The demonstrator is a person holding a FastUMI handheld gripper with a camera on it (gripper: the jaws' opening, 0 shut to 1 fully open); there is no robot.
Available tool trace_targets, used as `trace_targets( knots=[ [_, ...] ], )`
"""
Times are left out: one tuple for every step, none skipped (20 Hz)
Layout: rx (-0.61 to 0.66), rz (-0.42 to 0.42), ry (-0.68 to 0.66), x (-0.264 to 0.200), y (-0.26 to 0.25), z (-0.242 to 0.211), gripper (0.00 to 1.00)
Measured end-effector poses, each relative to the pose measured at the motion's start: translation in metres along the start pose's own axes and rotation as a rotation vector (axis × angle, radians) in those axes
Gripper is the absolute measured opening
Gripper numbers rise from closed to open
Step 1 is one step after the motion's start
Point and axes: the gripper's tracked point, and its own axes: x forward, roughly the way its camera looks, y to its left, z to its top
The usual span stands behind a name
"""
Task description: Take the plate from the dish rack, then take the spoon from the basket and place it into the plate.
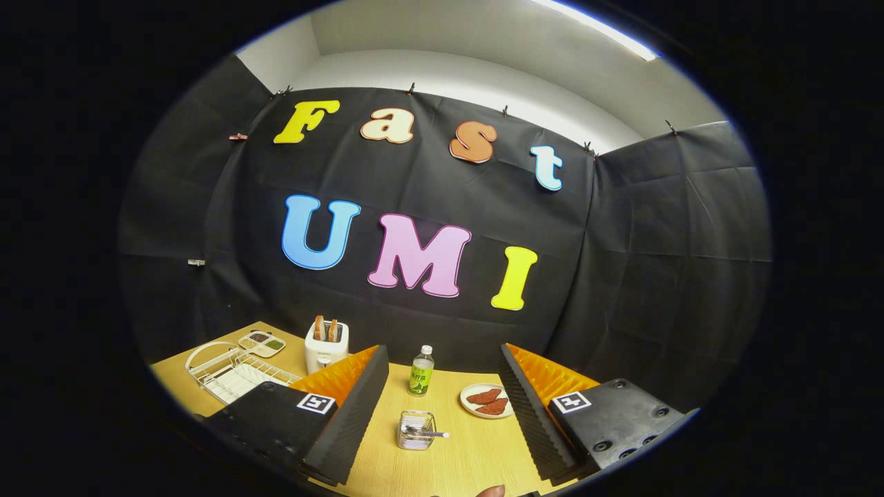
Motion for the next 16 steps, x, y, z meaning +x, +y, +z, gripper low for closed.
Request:
trace_targets(
  knots=[
    [0.006,0.009,0.014,0.002,0.005,-0.002,0.98],
    [0.017,0.022,0.041,0.006,0.012,-0.006,0.97],
    [0.030,0.036,0.076,0.011,0.018,-0.011,0.98],
    [0.043,0.058,0.121,0.015,0.029,-0.018,0.98],
    [0.056,0.076,0.169,0.021,0.039,-0.026,0.98],
    [0.068,0.092,0.217,0.027,0.048,-0.034,0.98],
    [0.077,0.106,0.261,0.034,0.058,-0.042,0.98],
    [0.087,0.118,0.306,0.041,0.067,-0.050,0.98],
    [0.100,0.130,0.351,0.048,0.079,-0.059,0.98],
    [0.115,0.146,0.401,0.054,0.092,-0.070,0.98],
    [0.136,0.167,0.442,0.060,0.106,-0.077,0.98],
    [0.156,0.183,0.479,0.067,0.120,-0.086,0.98],
    [0.170,0.196,0.511,0.073,0.133,-0.093,0.98],
    [0.176,0.204,0.539,0.080,0.145,-0.102,0.98],
    [0.177,0.213,0.569,0.086,0.156,-0.113,0.98],
    [0.180,0.218,0.602,0.091,0.167,-0.124,0.98]
  ],
)
